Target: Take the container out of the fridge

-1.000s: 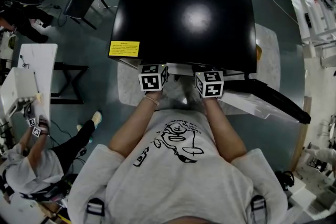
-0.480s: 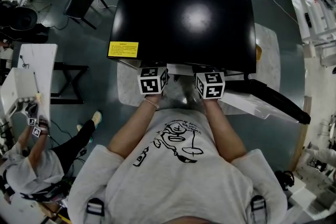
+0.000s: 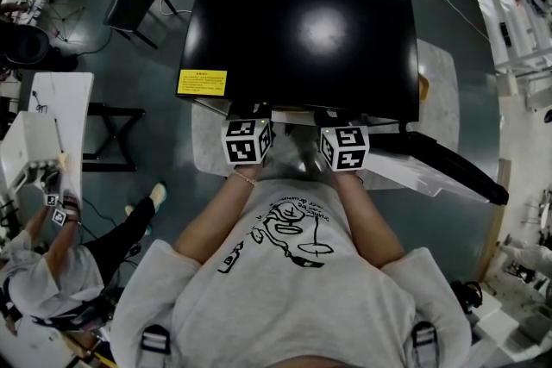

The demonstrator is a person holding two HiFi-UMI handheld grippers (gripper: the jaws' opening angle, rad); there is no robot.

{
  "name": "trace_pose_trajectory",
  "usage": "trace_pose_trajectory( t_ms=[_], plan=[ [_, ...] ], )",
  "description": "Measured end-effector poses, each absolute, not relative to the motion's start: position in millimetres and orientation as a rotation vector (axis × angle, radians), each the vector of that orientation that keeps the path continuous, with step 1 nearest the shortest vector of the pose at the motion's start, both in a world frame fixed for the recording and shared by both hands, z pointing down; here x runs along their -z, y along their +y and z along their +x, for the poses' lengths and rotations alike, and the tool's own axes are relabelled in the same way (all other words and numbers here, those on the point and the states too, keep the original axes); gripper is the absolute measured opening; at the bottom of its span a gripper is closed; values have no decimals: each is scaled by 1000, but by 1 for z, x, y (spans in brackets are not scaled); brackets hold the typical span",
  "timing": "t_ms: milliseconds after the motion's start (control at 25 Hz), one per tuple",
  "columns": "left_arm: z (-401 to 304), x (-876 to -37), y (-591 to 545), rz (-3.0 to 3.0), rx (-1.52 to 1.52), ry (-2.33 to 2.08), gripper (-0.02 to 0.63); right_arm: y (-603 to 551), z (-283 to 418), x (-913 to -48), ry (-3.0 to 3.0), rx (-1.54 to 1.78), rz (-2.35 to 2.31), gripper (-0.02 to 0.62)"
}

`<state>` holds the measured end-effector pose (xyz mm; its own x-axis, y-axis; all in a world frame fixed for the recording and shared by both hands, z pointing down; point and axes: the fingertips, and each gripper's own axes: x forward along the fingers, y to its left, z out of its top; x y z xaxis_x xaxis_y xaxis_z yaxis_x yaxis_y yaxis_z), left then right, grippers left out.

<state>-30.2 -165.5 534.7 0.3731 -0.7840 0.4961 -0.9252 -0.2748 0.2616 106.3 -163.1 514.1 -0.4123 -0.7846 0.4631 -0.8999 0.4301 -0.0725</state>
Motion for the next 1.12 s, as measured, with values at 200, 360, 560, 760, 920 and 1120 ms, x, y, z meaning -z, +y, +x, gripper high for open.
trace_pose_trajectory(
  t_ms=[200, 360, 560, 760, 920, 1120],
  plan=[
    [-30, -528, -160, 2136, -356, -1466, 74, -158, 105, -505, -2341, -440, 1439, 172],
    [-31, -526, -156, 2142, -363, -1461, 74, -152, 105, -501, -2348, -442, 1434, 172],
    [-30, -524, -148, 2146, -366, -1456, 74, -144, 105, -497, -2350, -444, 1434, 172],
    [-32, -520, -142, 2150, -352, -1460, 74, -140, 103, -492, -2357, -444, 1432, 172],
    [-35, -514, -137, 2157, -350, -1462, 74, -135, 99, -487, -2364, -437, 1427, 172],
    [-40, -511, -131, 2150, -330, -1471, 74, -128, 97, -486, -2369, -431, 1414, 161]
  ],
)
